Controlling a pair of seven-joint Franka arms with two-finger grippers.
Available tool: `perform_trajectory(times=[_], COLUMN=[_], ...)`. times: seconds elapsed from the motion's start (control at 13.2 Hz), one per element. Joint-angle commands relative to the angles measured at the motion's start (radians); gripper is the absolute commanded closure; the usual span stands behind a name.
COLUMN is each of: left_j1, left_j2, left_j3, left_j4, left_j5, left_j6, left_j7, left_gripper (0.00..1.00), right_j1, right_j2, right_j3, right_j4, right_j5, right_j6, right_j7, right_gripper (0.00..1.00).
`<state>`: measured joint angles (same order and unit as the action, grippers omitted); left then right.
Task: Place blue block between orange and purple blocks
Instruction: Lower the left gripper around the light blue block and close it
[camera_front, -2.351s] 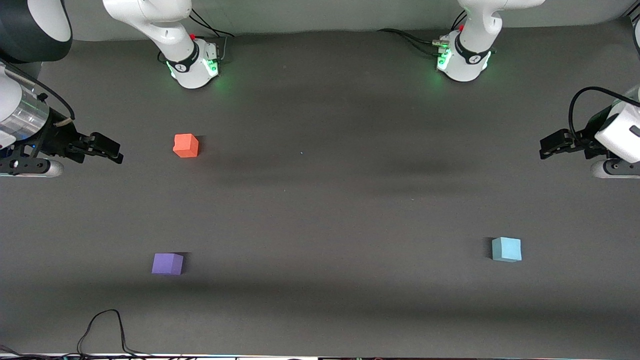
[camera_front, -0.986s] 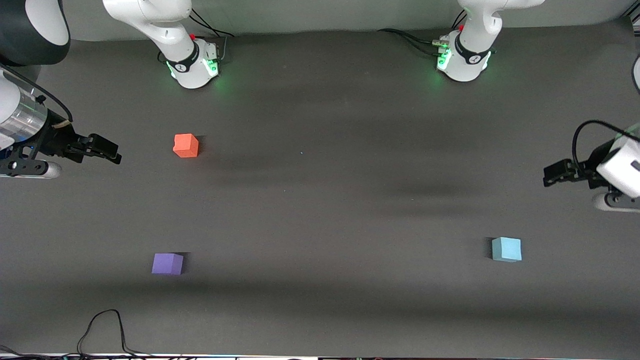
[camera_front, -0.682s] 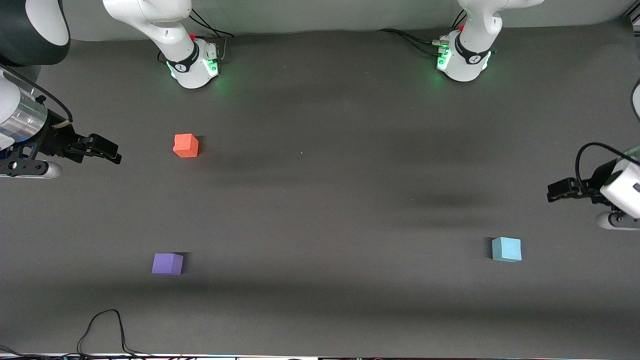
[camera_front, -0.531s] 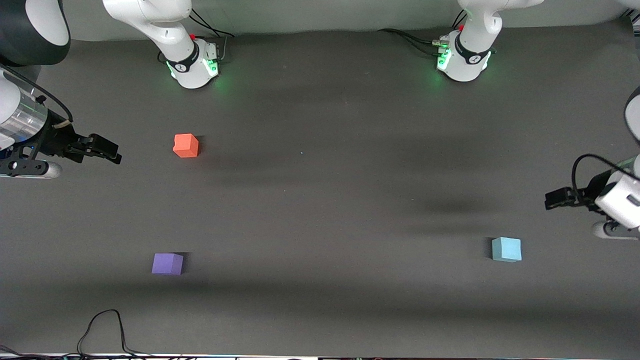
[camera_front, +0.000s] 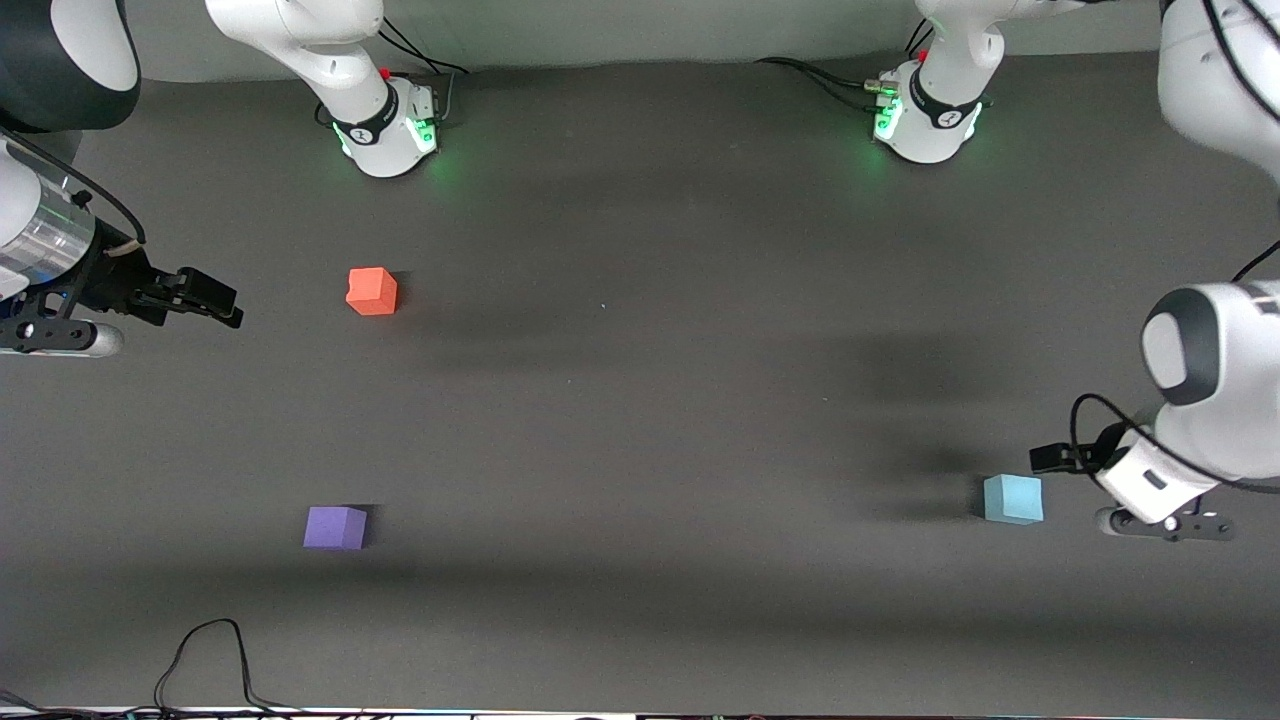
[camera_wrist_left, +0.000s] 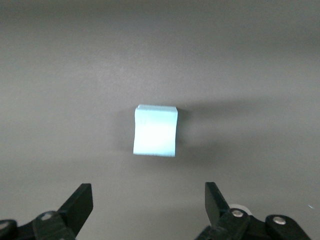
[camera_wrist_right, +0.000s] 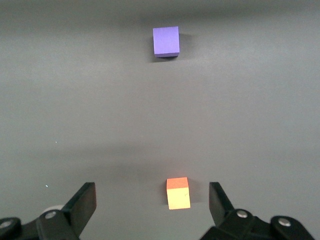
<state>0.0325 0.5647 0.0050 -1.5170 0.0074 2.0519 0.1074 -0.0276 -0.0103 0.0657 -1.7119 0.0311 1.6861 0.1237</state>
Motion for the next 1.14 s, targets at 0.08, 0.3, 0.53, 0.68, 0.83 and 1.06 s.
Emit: perform_trajectory(times=[0.08,0.3,0.53,0.68,0.83,1.06], left_j1=[0.013,0.014,0.006,0.003,0.003,0.004], left_j2=[0.079,0.147,0.191,0.207,0.212,0.216], left_j3=[0.001,0.001,0.000,0.000,0.001,0.000], left_j4=[0.005,0.003,0.003,0.003,0.003,0.004], left_j5=[0.008,0.008,0.006,0.006,0.006,0.006], left_j6=[0.097,0.189,0.257,0.283,0.283,0.283], left_j7=[0.051,0.051,0.049,0.047,0.049,0.051], left_gripper=[0.00,0.00,0.00,0.00,0.00,0.00], right_j1=[0.000,0.000,0.000,0.002,0.003,0.003], right_j2=[-0.017,-0.016,-0.016,-0.017,-0.017,-0.017], right_j3=[0.008,0.006,0.006,0.008,0.008,0.008], right_j4=[-0.006,-0.006,-0.006,-0.006,-0.006,-0.005], right_j5=[-0.017,-0.017,-0.019,-0.017,-0.017,-0.017], right_j6=[0.001,0.004,0.003,0.003,0.003,0.003], right_j7=[-0.003,-0.003,-0.003,-0.003,-0.003,-0.003], right_gripper=[0.00,0.00,0.00,0.00,0.00,0.00])
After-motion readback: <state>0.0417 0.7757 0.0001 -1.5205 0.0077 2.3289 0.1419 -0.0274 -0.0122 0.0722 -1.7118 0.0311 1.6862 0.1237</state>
